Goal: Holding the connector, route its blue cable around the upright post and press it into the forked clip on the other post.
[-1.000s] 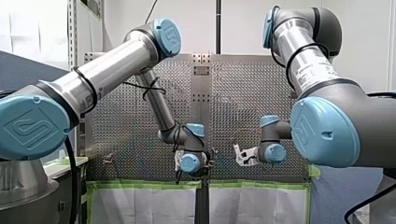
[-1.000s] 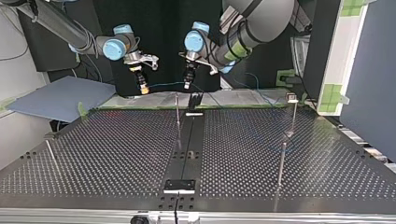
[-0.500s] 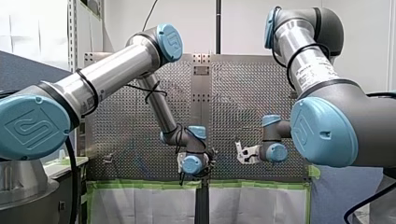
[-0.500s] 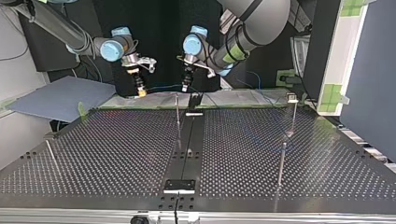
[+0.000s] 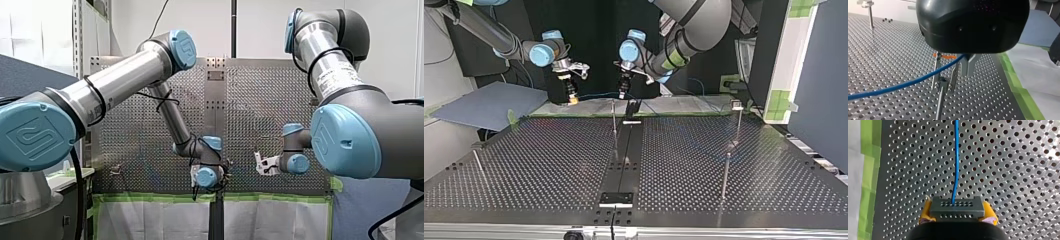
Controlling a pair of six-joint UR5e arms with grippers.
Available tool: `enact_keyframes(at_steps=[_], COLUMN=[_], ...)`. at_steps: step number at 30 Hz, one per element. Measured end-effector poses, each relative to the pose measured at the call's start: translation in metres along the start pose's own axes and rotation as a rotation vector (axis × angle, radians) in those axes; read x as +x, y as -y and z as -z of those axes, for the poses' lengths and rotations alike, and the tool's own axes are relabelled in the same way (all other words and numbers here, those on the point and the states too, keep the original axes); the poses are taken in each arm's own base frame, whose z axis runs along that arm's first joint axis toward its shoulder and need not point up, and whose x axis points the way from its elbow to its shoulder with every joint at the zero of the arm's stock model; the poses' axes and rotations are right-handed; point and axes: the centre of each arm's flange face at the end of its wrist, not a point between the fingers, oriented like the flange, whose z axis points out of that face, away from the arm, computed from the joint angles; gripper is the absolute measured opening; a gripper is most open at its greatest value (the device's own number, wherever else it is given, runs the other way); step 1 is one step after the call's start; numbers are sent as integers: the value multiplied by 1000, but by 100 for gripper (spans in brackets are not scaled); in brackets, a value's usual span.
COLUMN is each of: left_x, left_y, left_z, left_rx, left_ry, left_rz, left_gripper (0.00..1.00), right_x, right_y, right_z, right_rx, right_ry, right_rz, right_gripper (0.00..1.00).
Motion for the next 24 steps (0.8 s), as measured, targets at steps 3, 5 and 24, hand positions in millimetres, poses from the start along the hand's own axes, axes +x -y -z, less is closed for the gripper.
enact_keyframes(at_steps=[3, 5, 24], left_x=[-2, -4, -18], left_y=[0, 0, -8], left_z=[-5, -8, -29], left_rx=[2, 2, -7], left_ry=[5, 5, 16], left_rz=[12, 15, 27], left_gripper=[0, 0, 0], right_x=[-1, -1, -1], right_y=[-3, -4, -10], right_z=[0, -1, -4], right_rx=[-5, -7, -16], right_ry=[0, -1, -5], right_rz=[-1, -1, -5], right_gripper=[0, 0, 0])
